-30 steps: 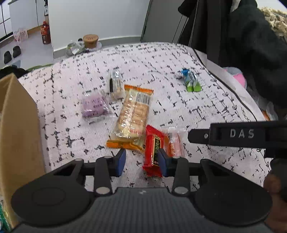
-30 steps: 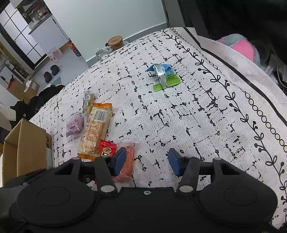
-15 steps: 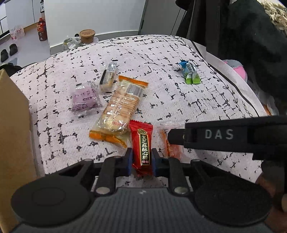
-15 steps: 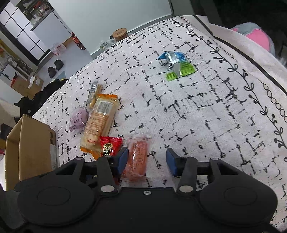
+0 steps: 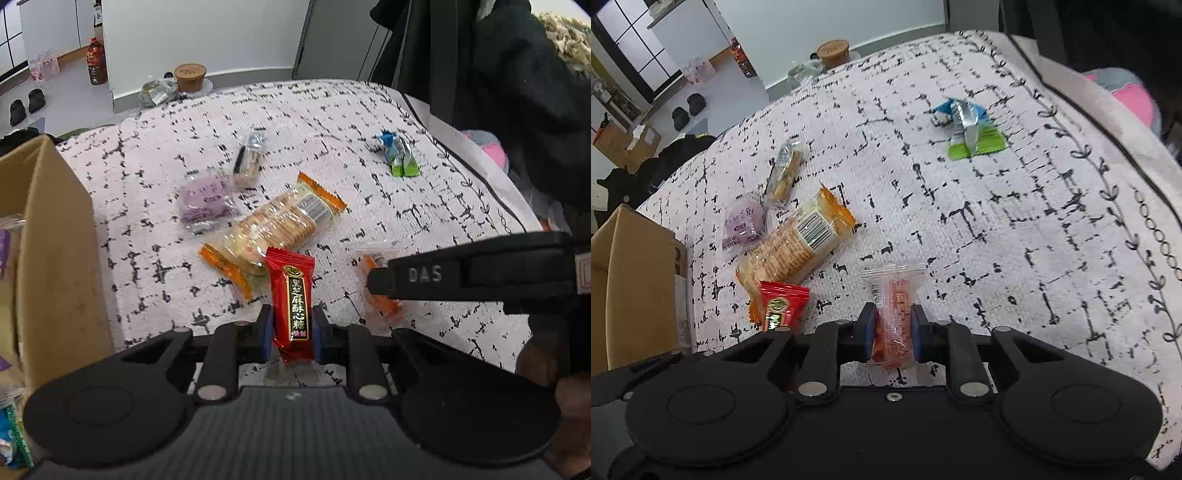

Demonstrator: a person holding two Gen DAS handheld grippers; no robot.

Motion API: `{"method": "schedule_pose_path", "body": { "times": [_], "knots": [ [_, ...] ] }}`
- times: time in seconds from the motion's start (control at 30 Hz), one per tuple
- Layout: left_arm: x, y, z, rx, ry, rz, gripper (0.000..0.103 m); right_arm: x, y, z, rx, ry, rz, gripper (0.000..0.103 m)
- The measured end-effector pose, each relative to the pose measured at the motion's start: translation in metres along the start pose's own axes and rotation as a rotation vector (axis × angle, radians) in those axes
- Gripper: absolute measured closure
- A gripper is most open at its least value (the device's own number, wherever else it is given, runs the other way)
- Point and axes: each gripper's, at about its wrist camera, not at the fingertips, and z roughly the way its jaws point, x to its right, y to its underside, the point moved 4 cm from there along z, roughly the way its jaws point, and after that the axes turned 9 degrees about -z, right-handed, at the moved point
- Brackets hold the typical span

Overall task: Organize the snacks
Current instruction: 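Carry the red candy bar and pink pack over the box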

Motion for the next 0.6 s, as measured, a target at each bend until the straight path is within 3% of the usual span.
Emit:
{"method": "schedule_pose_path", "body": {
  "times": [0.6],
  "knots": [
    [-0.033, -0.016, -0.077, 0.198, 0.035, -0.072, 0.083, -0.050, -0.001, -0.055, 0.140, 0.002, -0.041, 0.084]
  ]
}}
